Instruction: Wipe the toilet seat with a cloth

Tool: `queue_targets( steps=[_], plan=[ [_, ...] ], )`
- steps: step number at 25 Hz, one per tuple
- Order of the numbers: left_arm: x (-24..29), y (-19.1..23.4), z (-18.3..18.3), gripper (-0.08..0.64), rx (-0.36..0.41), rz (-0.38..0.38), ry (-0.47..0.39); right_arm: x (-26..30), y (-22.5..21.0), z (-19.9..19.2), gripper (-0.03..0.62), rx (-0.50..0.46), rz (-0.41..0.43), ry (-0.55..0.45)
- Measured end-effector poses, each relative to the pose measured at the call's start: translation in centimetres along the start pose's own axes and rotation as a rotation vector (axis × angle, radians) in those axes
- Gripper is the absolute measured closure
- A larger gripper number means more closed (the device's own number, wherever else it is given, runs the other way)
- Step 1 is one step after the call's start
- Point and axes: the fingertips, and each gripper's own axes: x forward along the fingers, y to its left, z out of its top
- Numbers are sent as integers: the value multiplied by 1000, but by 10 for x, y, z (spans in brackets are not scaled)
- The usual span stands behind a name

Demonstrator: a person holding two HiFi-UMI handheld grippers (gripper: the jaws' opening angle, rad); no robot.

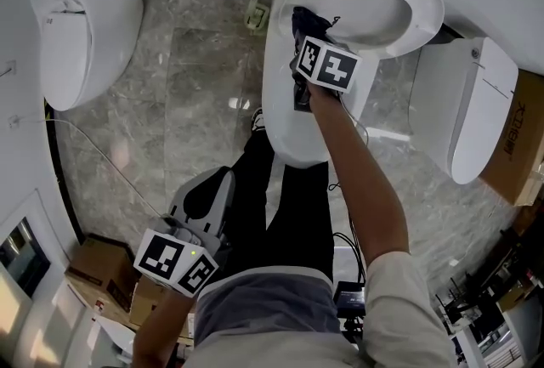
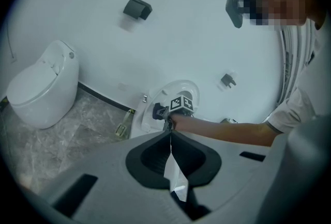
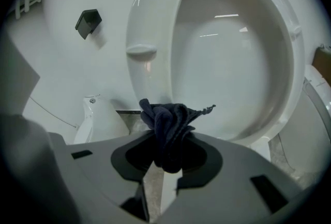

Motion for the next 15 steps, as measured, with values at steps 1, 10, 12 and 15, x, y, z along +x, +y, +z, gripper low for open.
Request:
queue_targets(
  steps=[1,10,12,15],
  plan=[
    [-1,1,-1,552,-5,3,1,2,-1,-3,489,1,0,5],
    [0,21,3,552,-39,40,-10,17,-15,-23,491,-30,-20,47],
    [1,21,0,552,-40,39,-3,17,-19,-28,491,-29,-23,54],
    [4,19,-3,552,-43,37,8,20,-23,-33,490,-28,-27,64]
  ],
)
